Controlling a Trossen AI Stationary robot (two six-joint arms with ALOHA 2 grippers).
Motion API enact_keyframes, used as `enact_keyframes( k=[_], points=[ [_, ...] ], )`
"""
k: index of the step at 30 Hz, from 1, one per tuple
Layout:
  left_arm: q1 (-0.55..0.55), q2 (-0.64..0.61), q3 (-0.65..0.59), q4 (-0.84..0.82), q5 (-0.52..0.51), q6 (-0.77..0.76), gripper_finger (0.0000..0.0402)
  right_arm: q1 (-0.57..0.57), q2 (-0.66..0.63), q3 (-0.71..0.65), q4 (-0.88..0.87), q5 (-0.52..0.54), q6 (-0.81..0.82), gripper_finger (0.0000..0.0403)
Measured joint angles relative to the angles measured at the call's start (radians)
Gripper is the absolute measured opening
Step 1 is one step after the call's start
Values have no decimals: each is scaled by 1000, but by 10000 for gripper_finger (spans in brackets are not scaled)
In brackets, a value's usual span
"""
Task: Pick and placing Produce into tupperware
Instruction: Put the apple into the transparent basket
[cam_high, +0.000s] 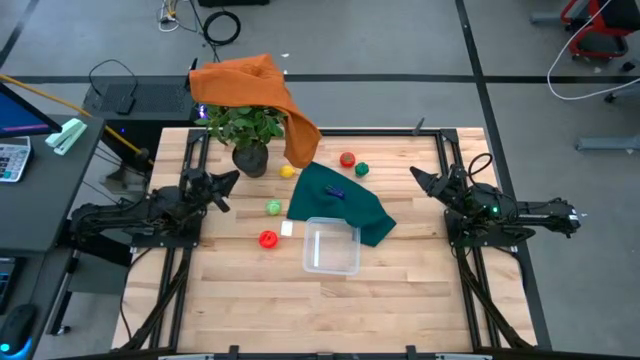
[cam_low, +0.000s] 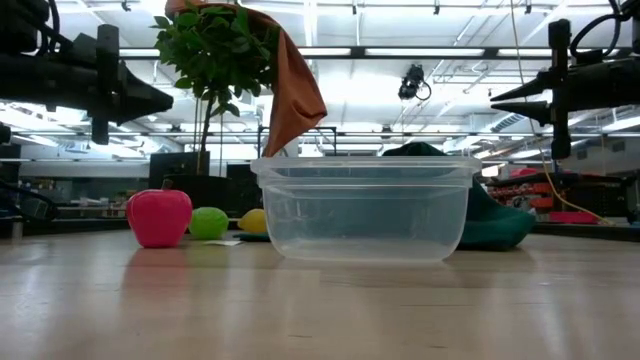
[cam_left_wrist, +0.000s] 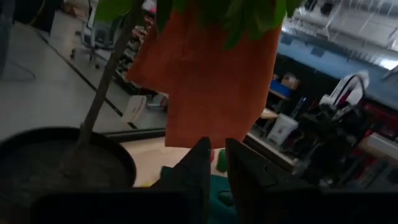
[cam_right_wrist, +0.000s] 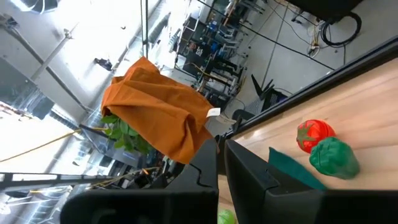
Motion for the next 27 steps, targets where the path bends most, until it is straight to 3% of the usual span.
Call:
enact_keyframes(
  k=[10,16,20,27],
  points=[
    [0,0,0,18,15,-70,86,0,0,0,1,-8,-54,0],
    [-2,30,55,30,75,-81,68,0,0,0,1,-149,-78,0],
    [-12,138,178,-72,107,-77,57,0,0,0,1,-180,-104,0],
    [-95,455,467,-386,137,-122,58,0,0,52,-56,-195,-189,0]
  ],
)
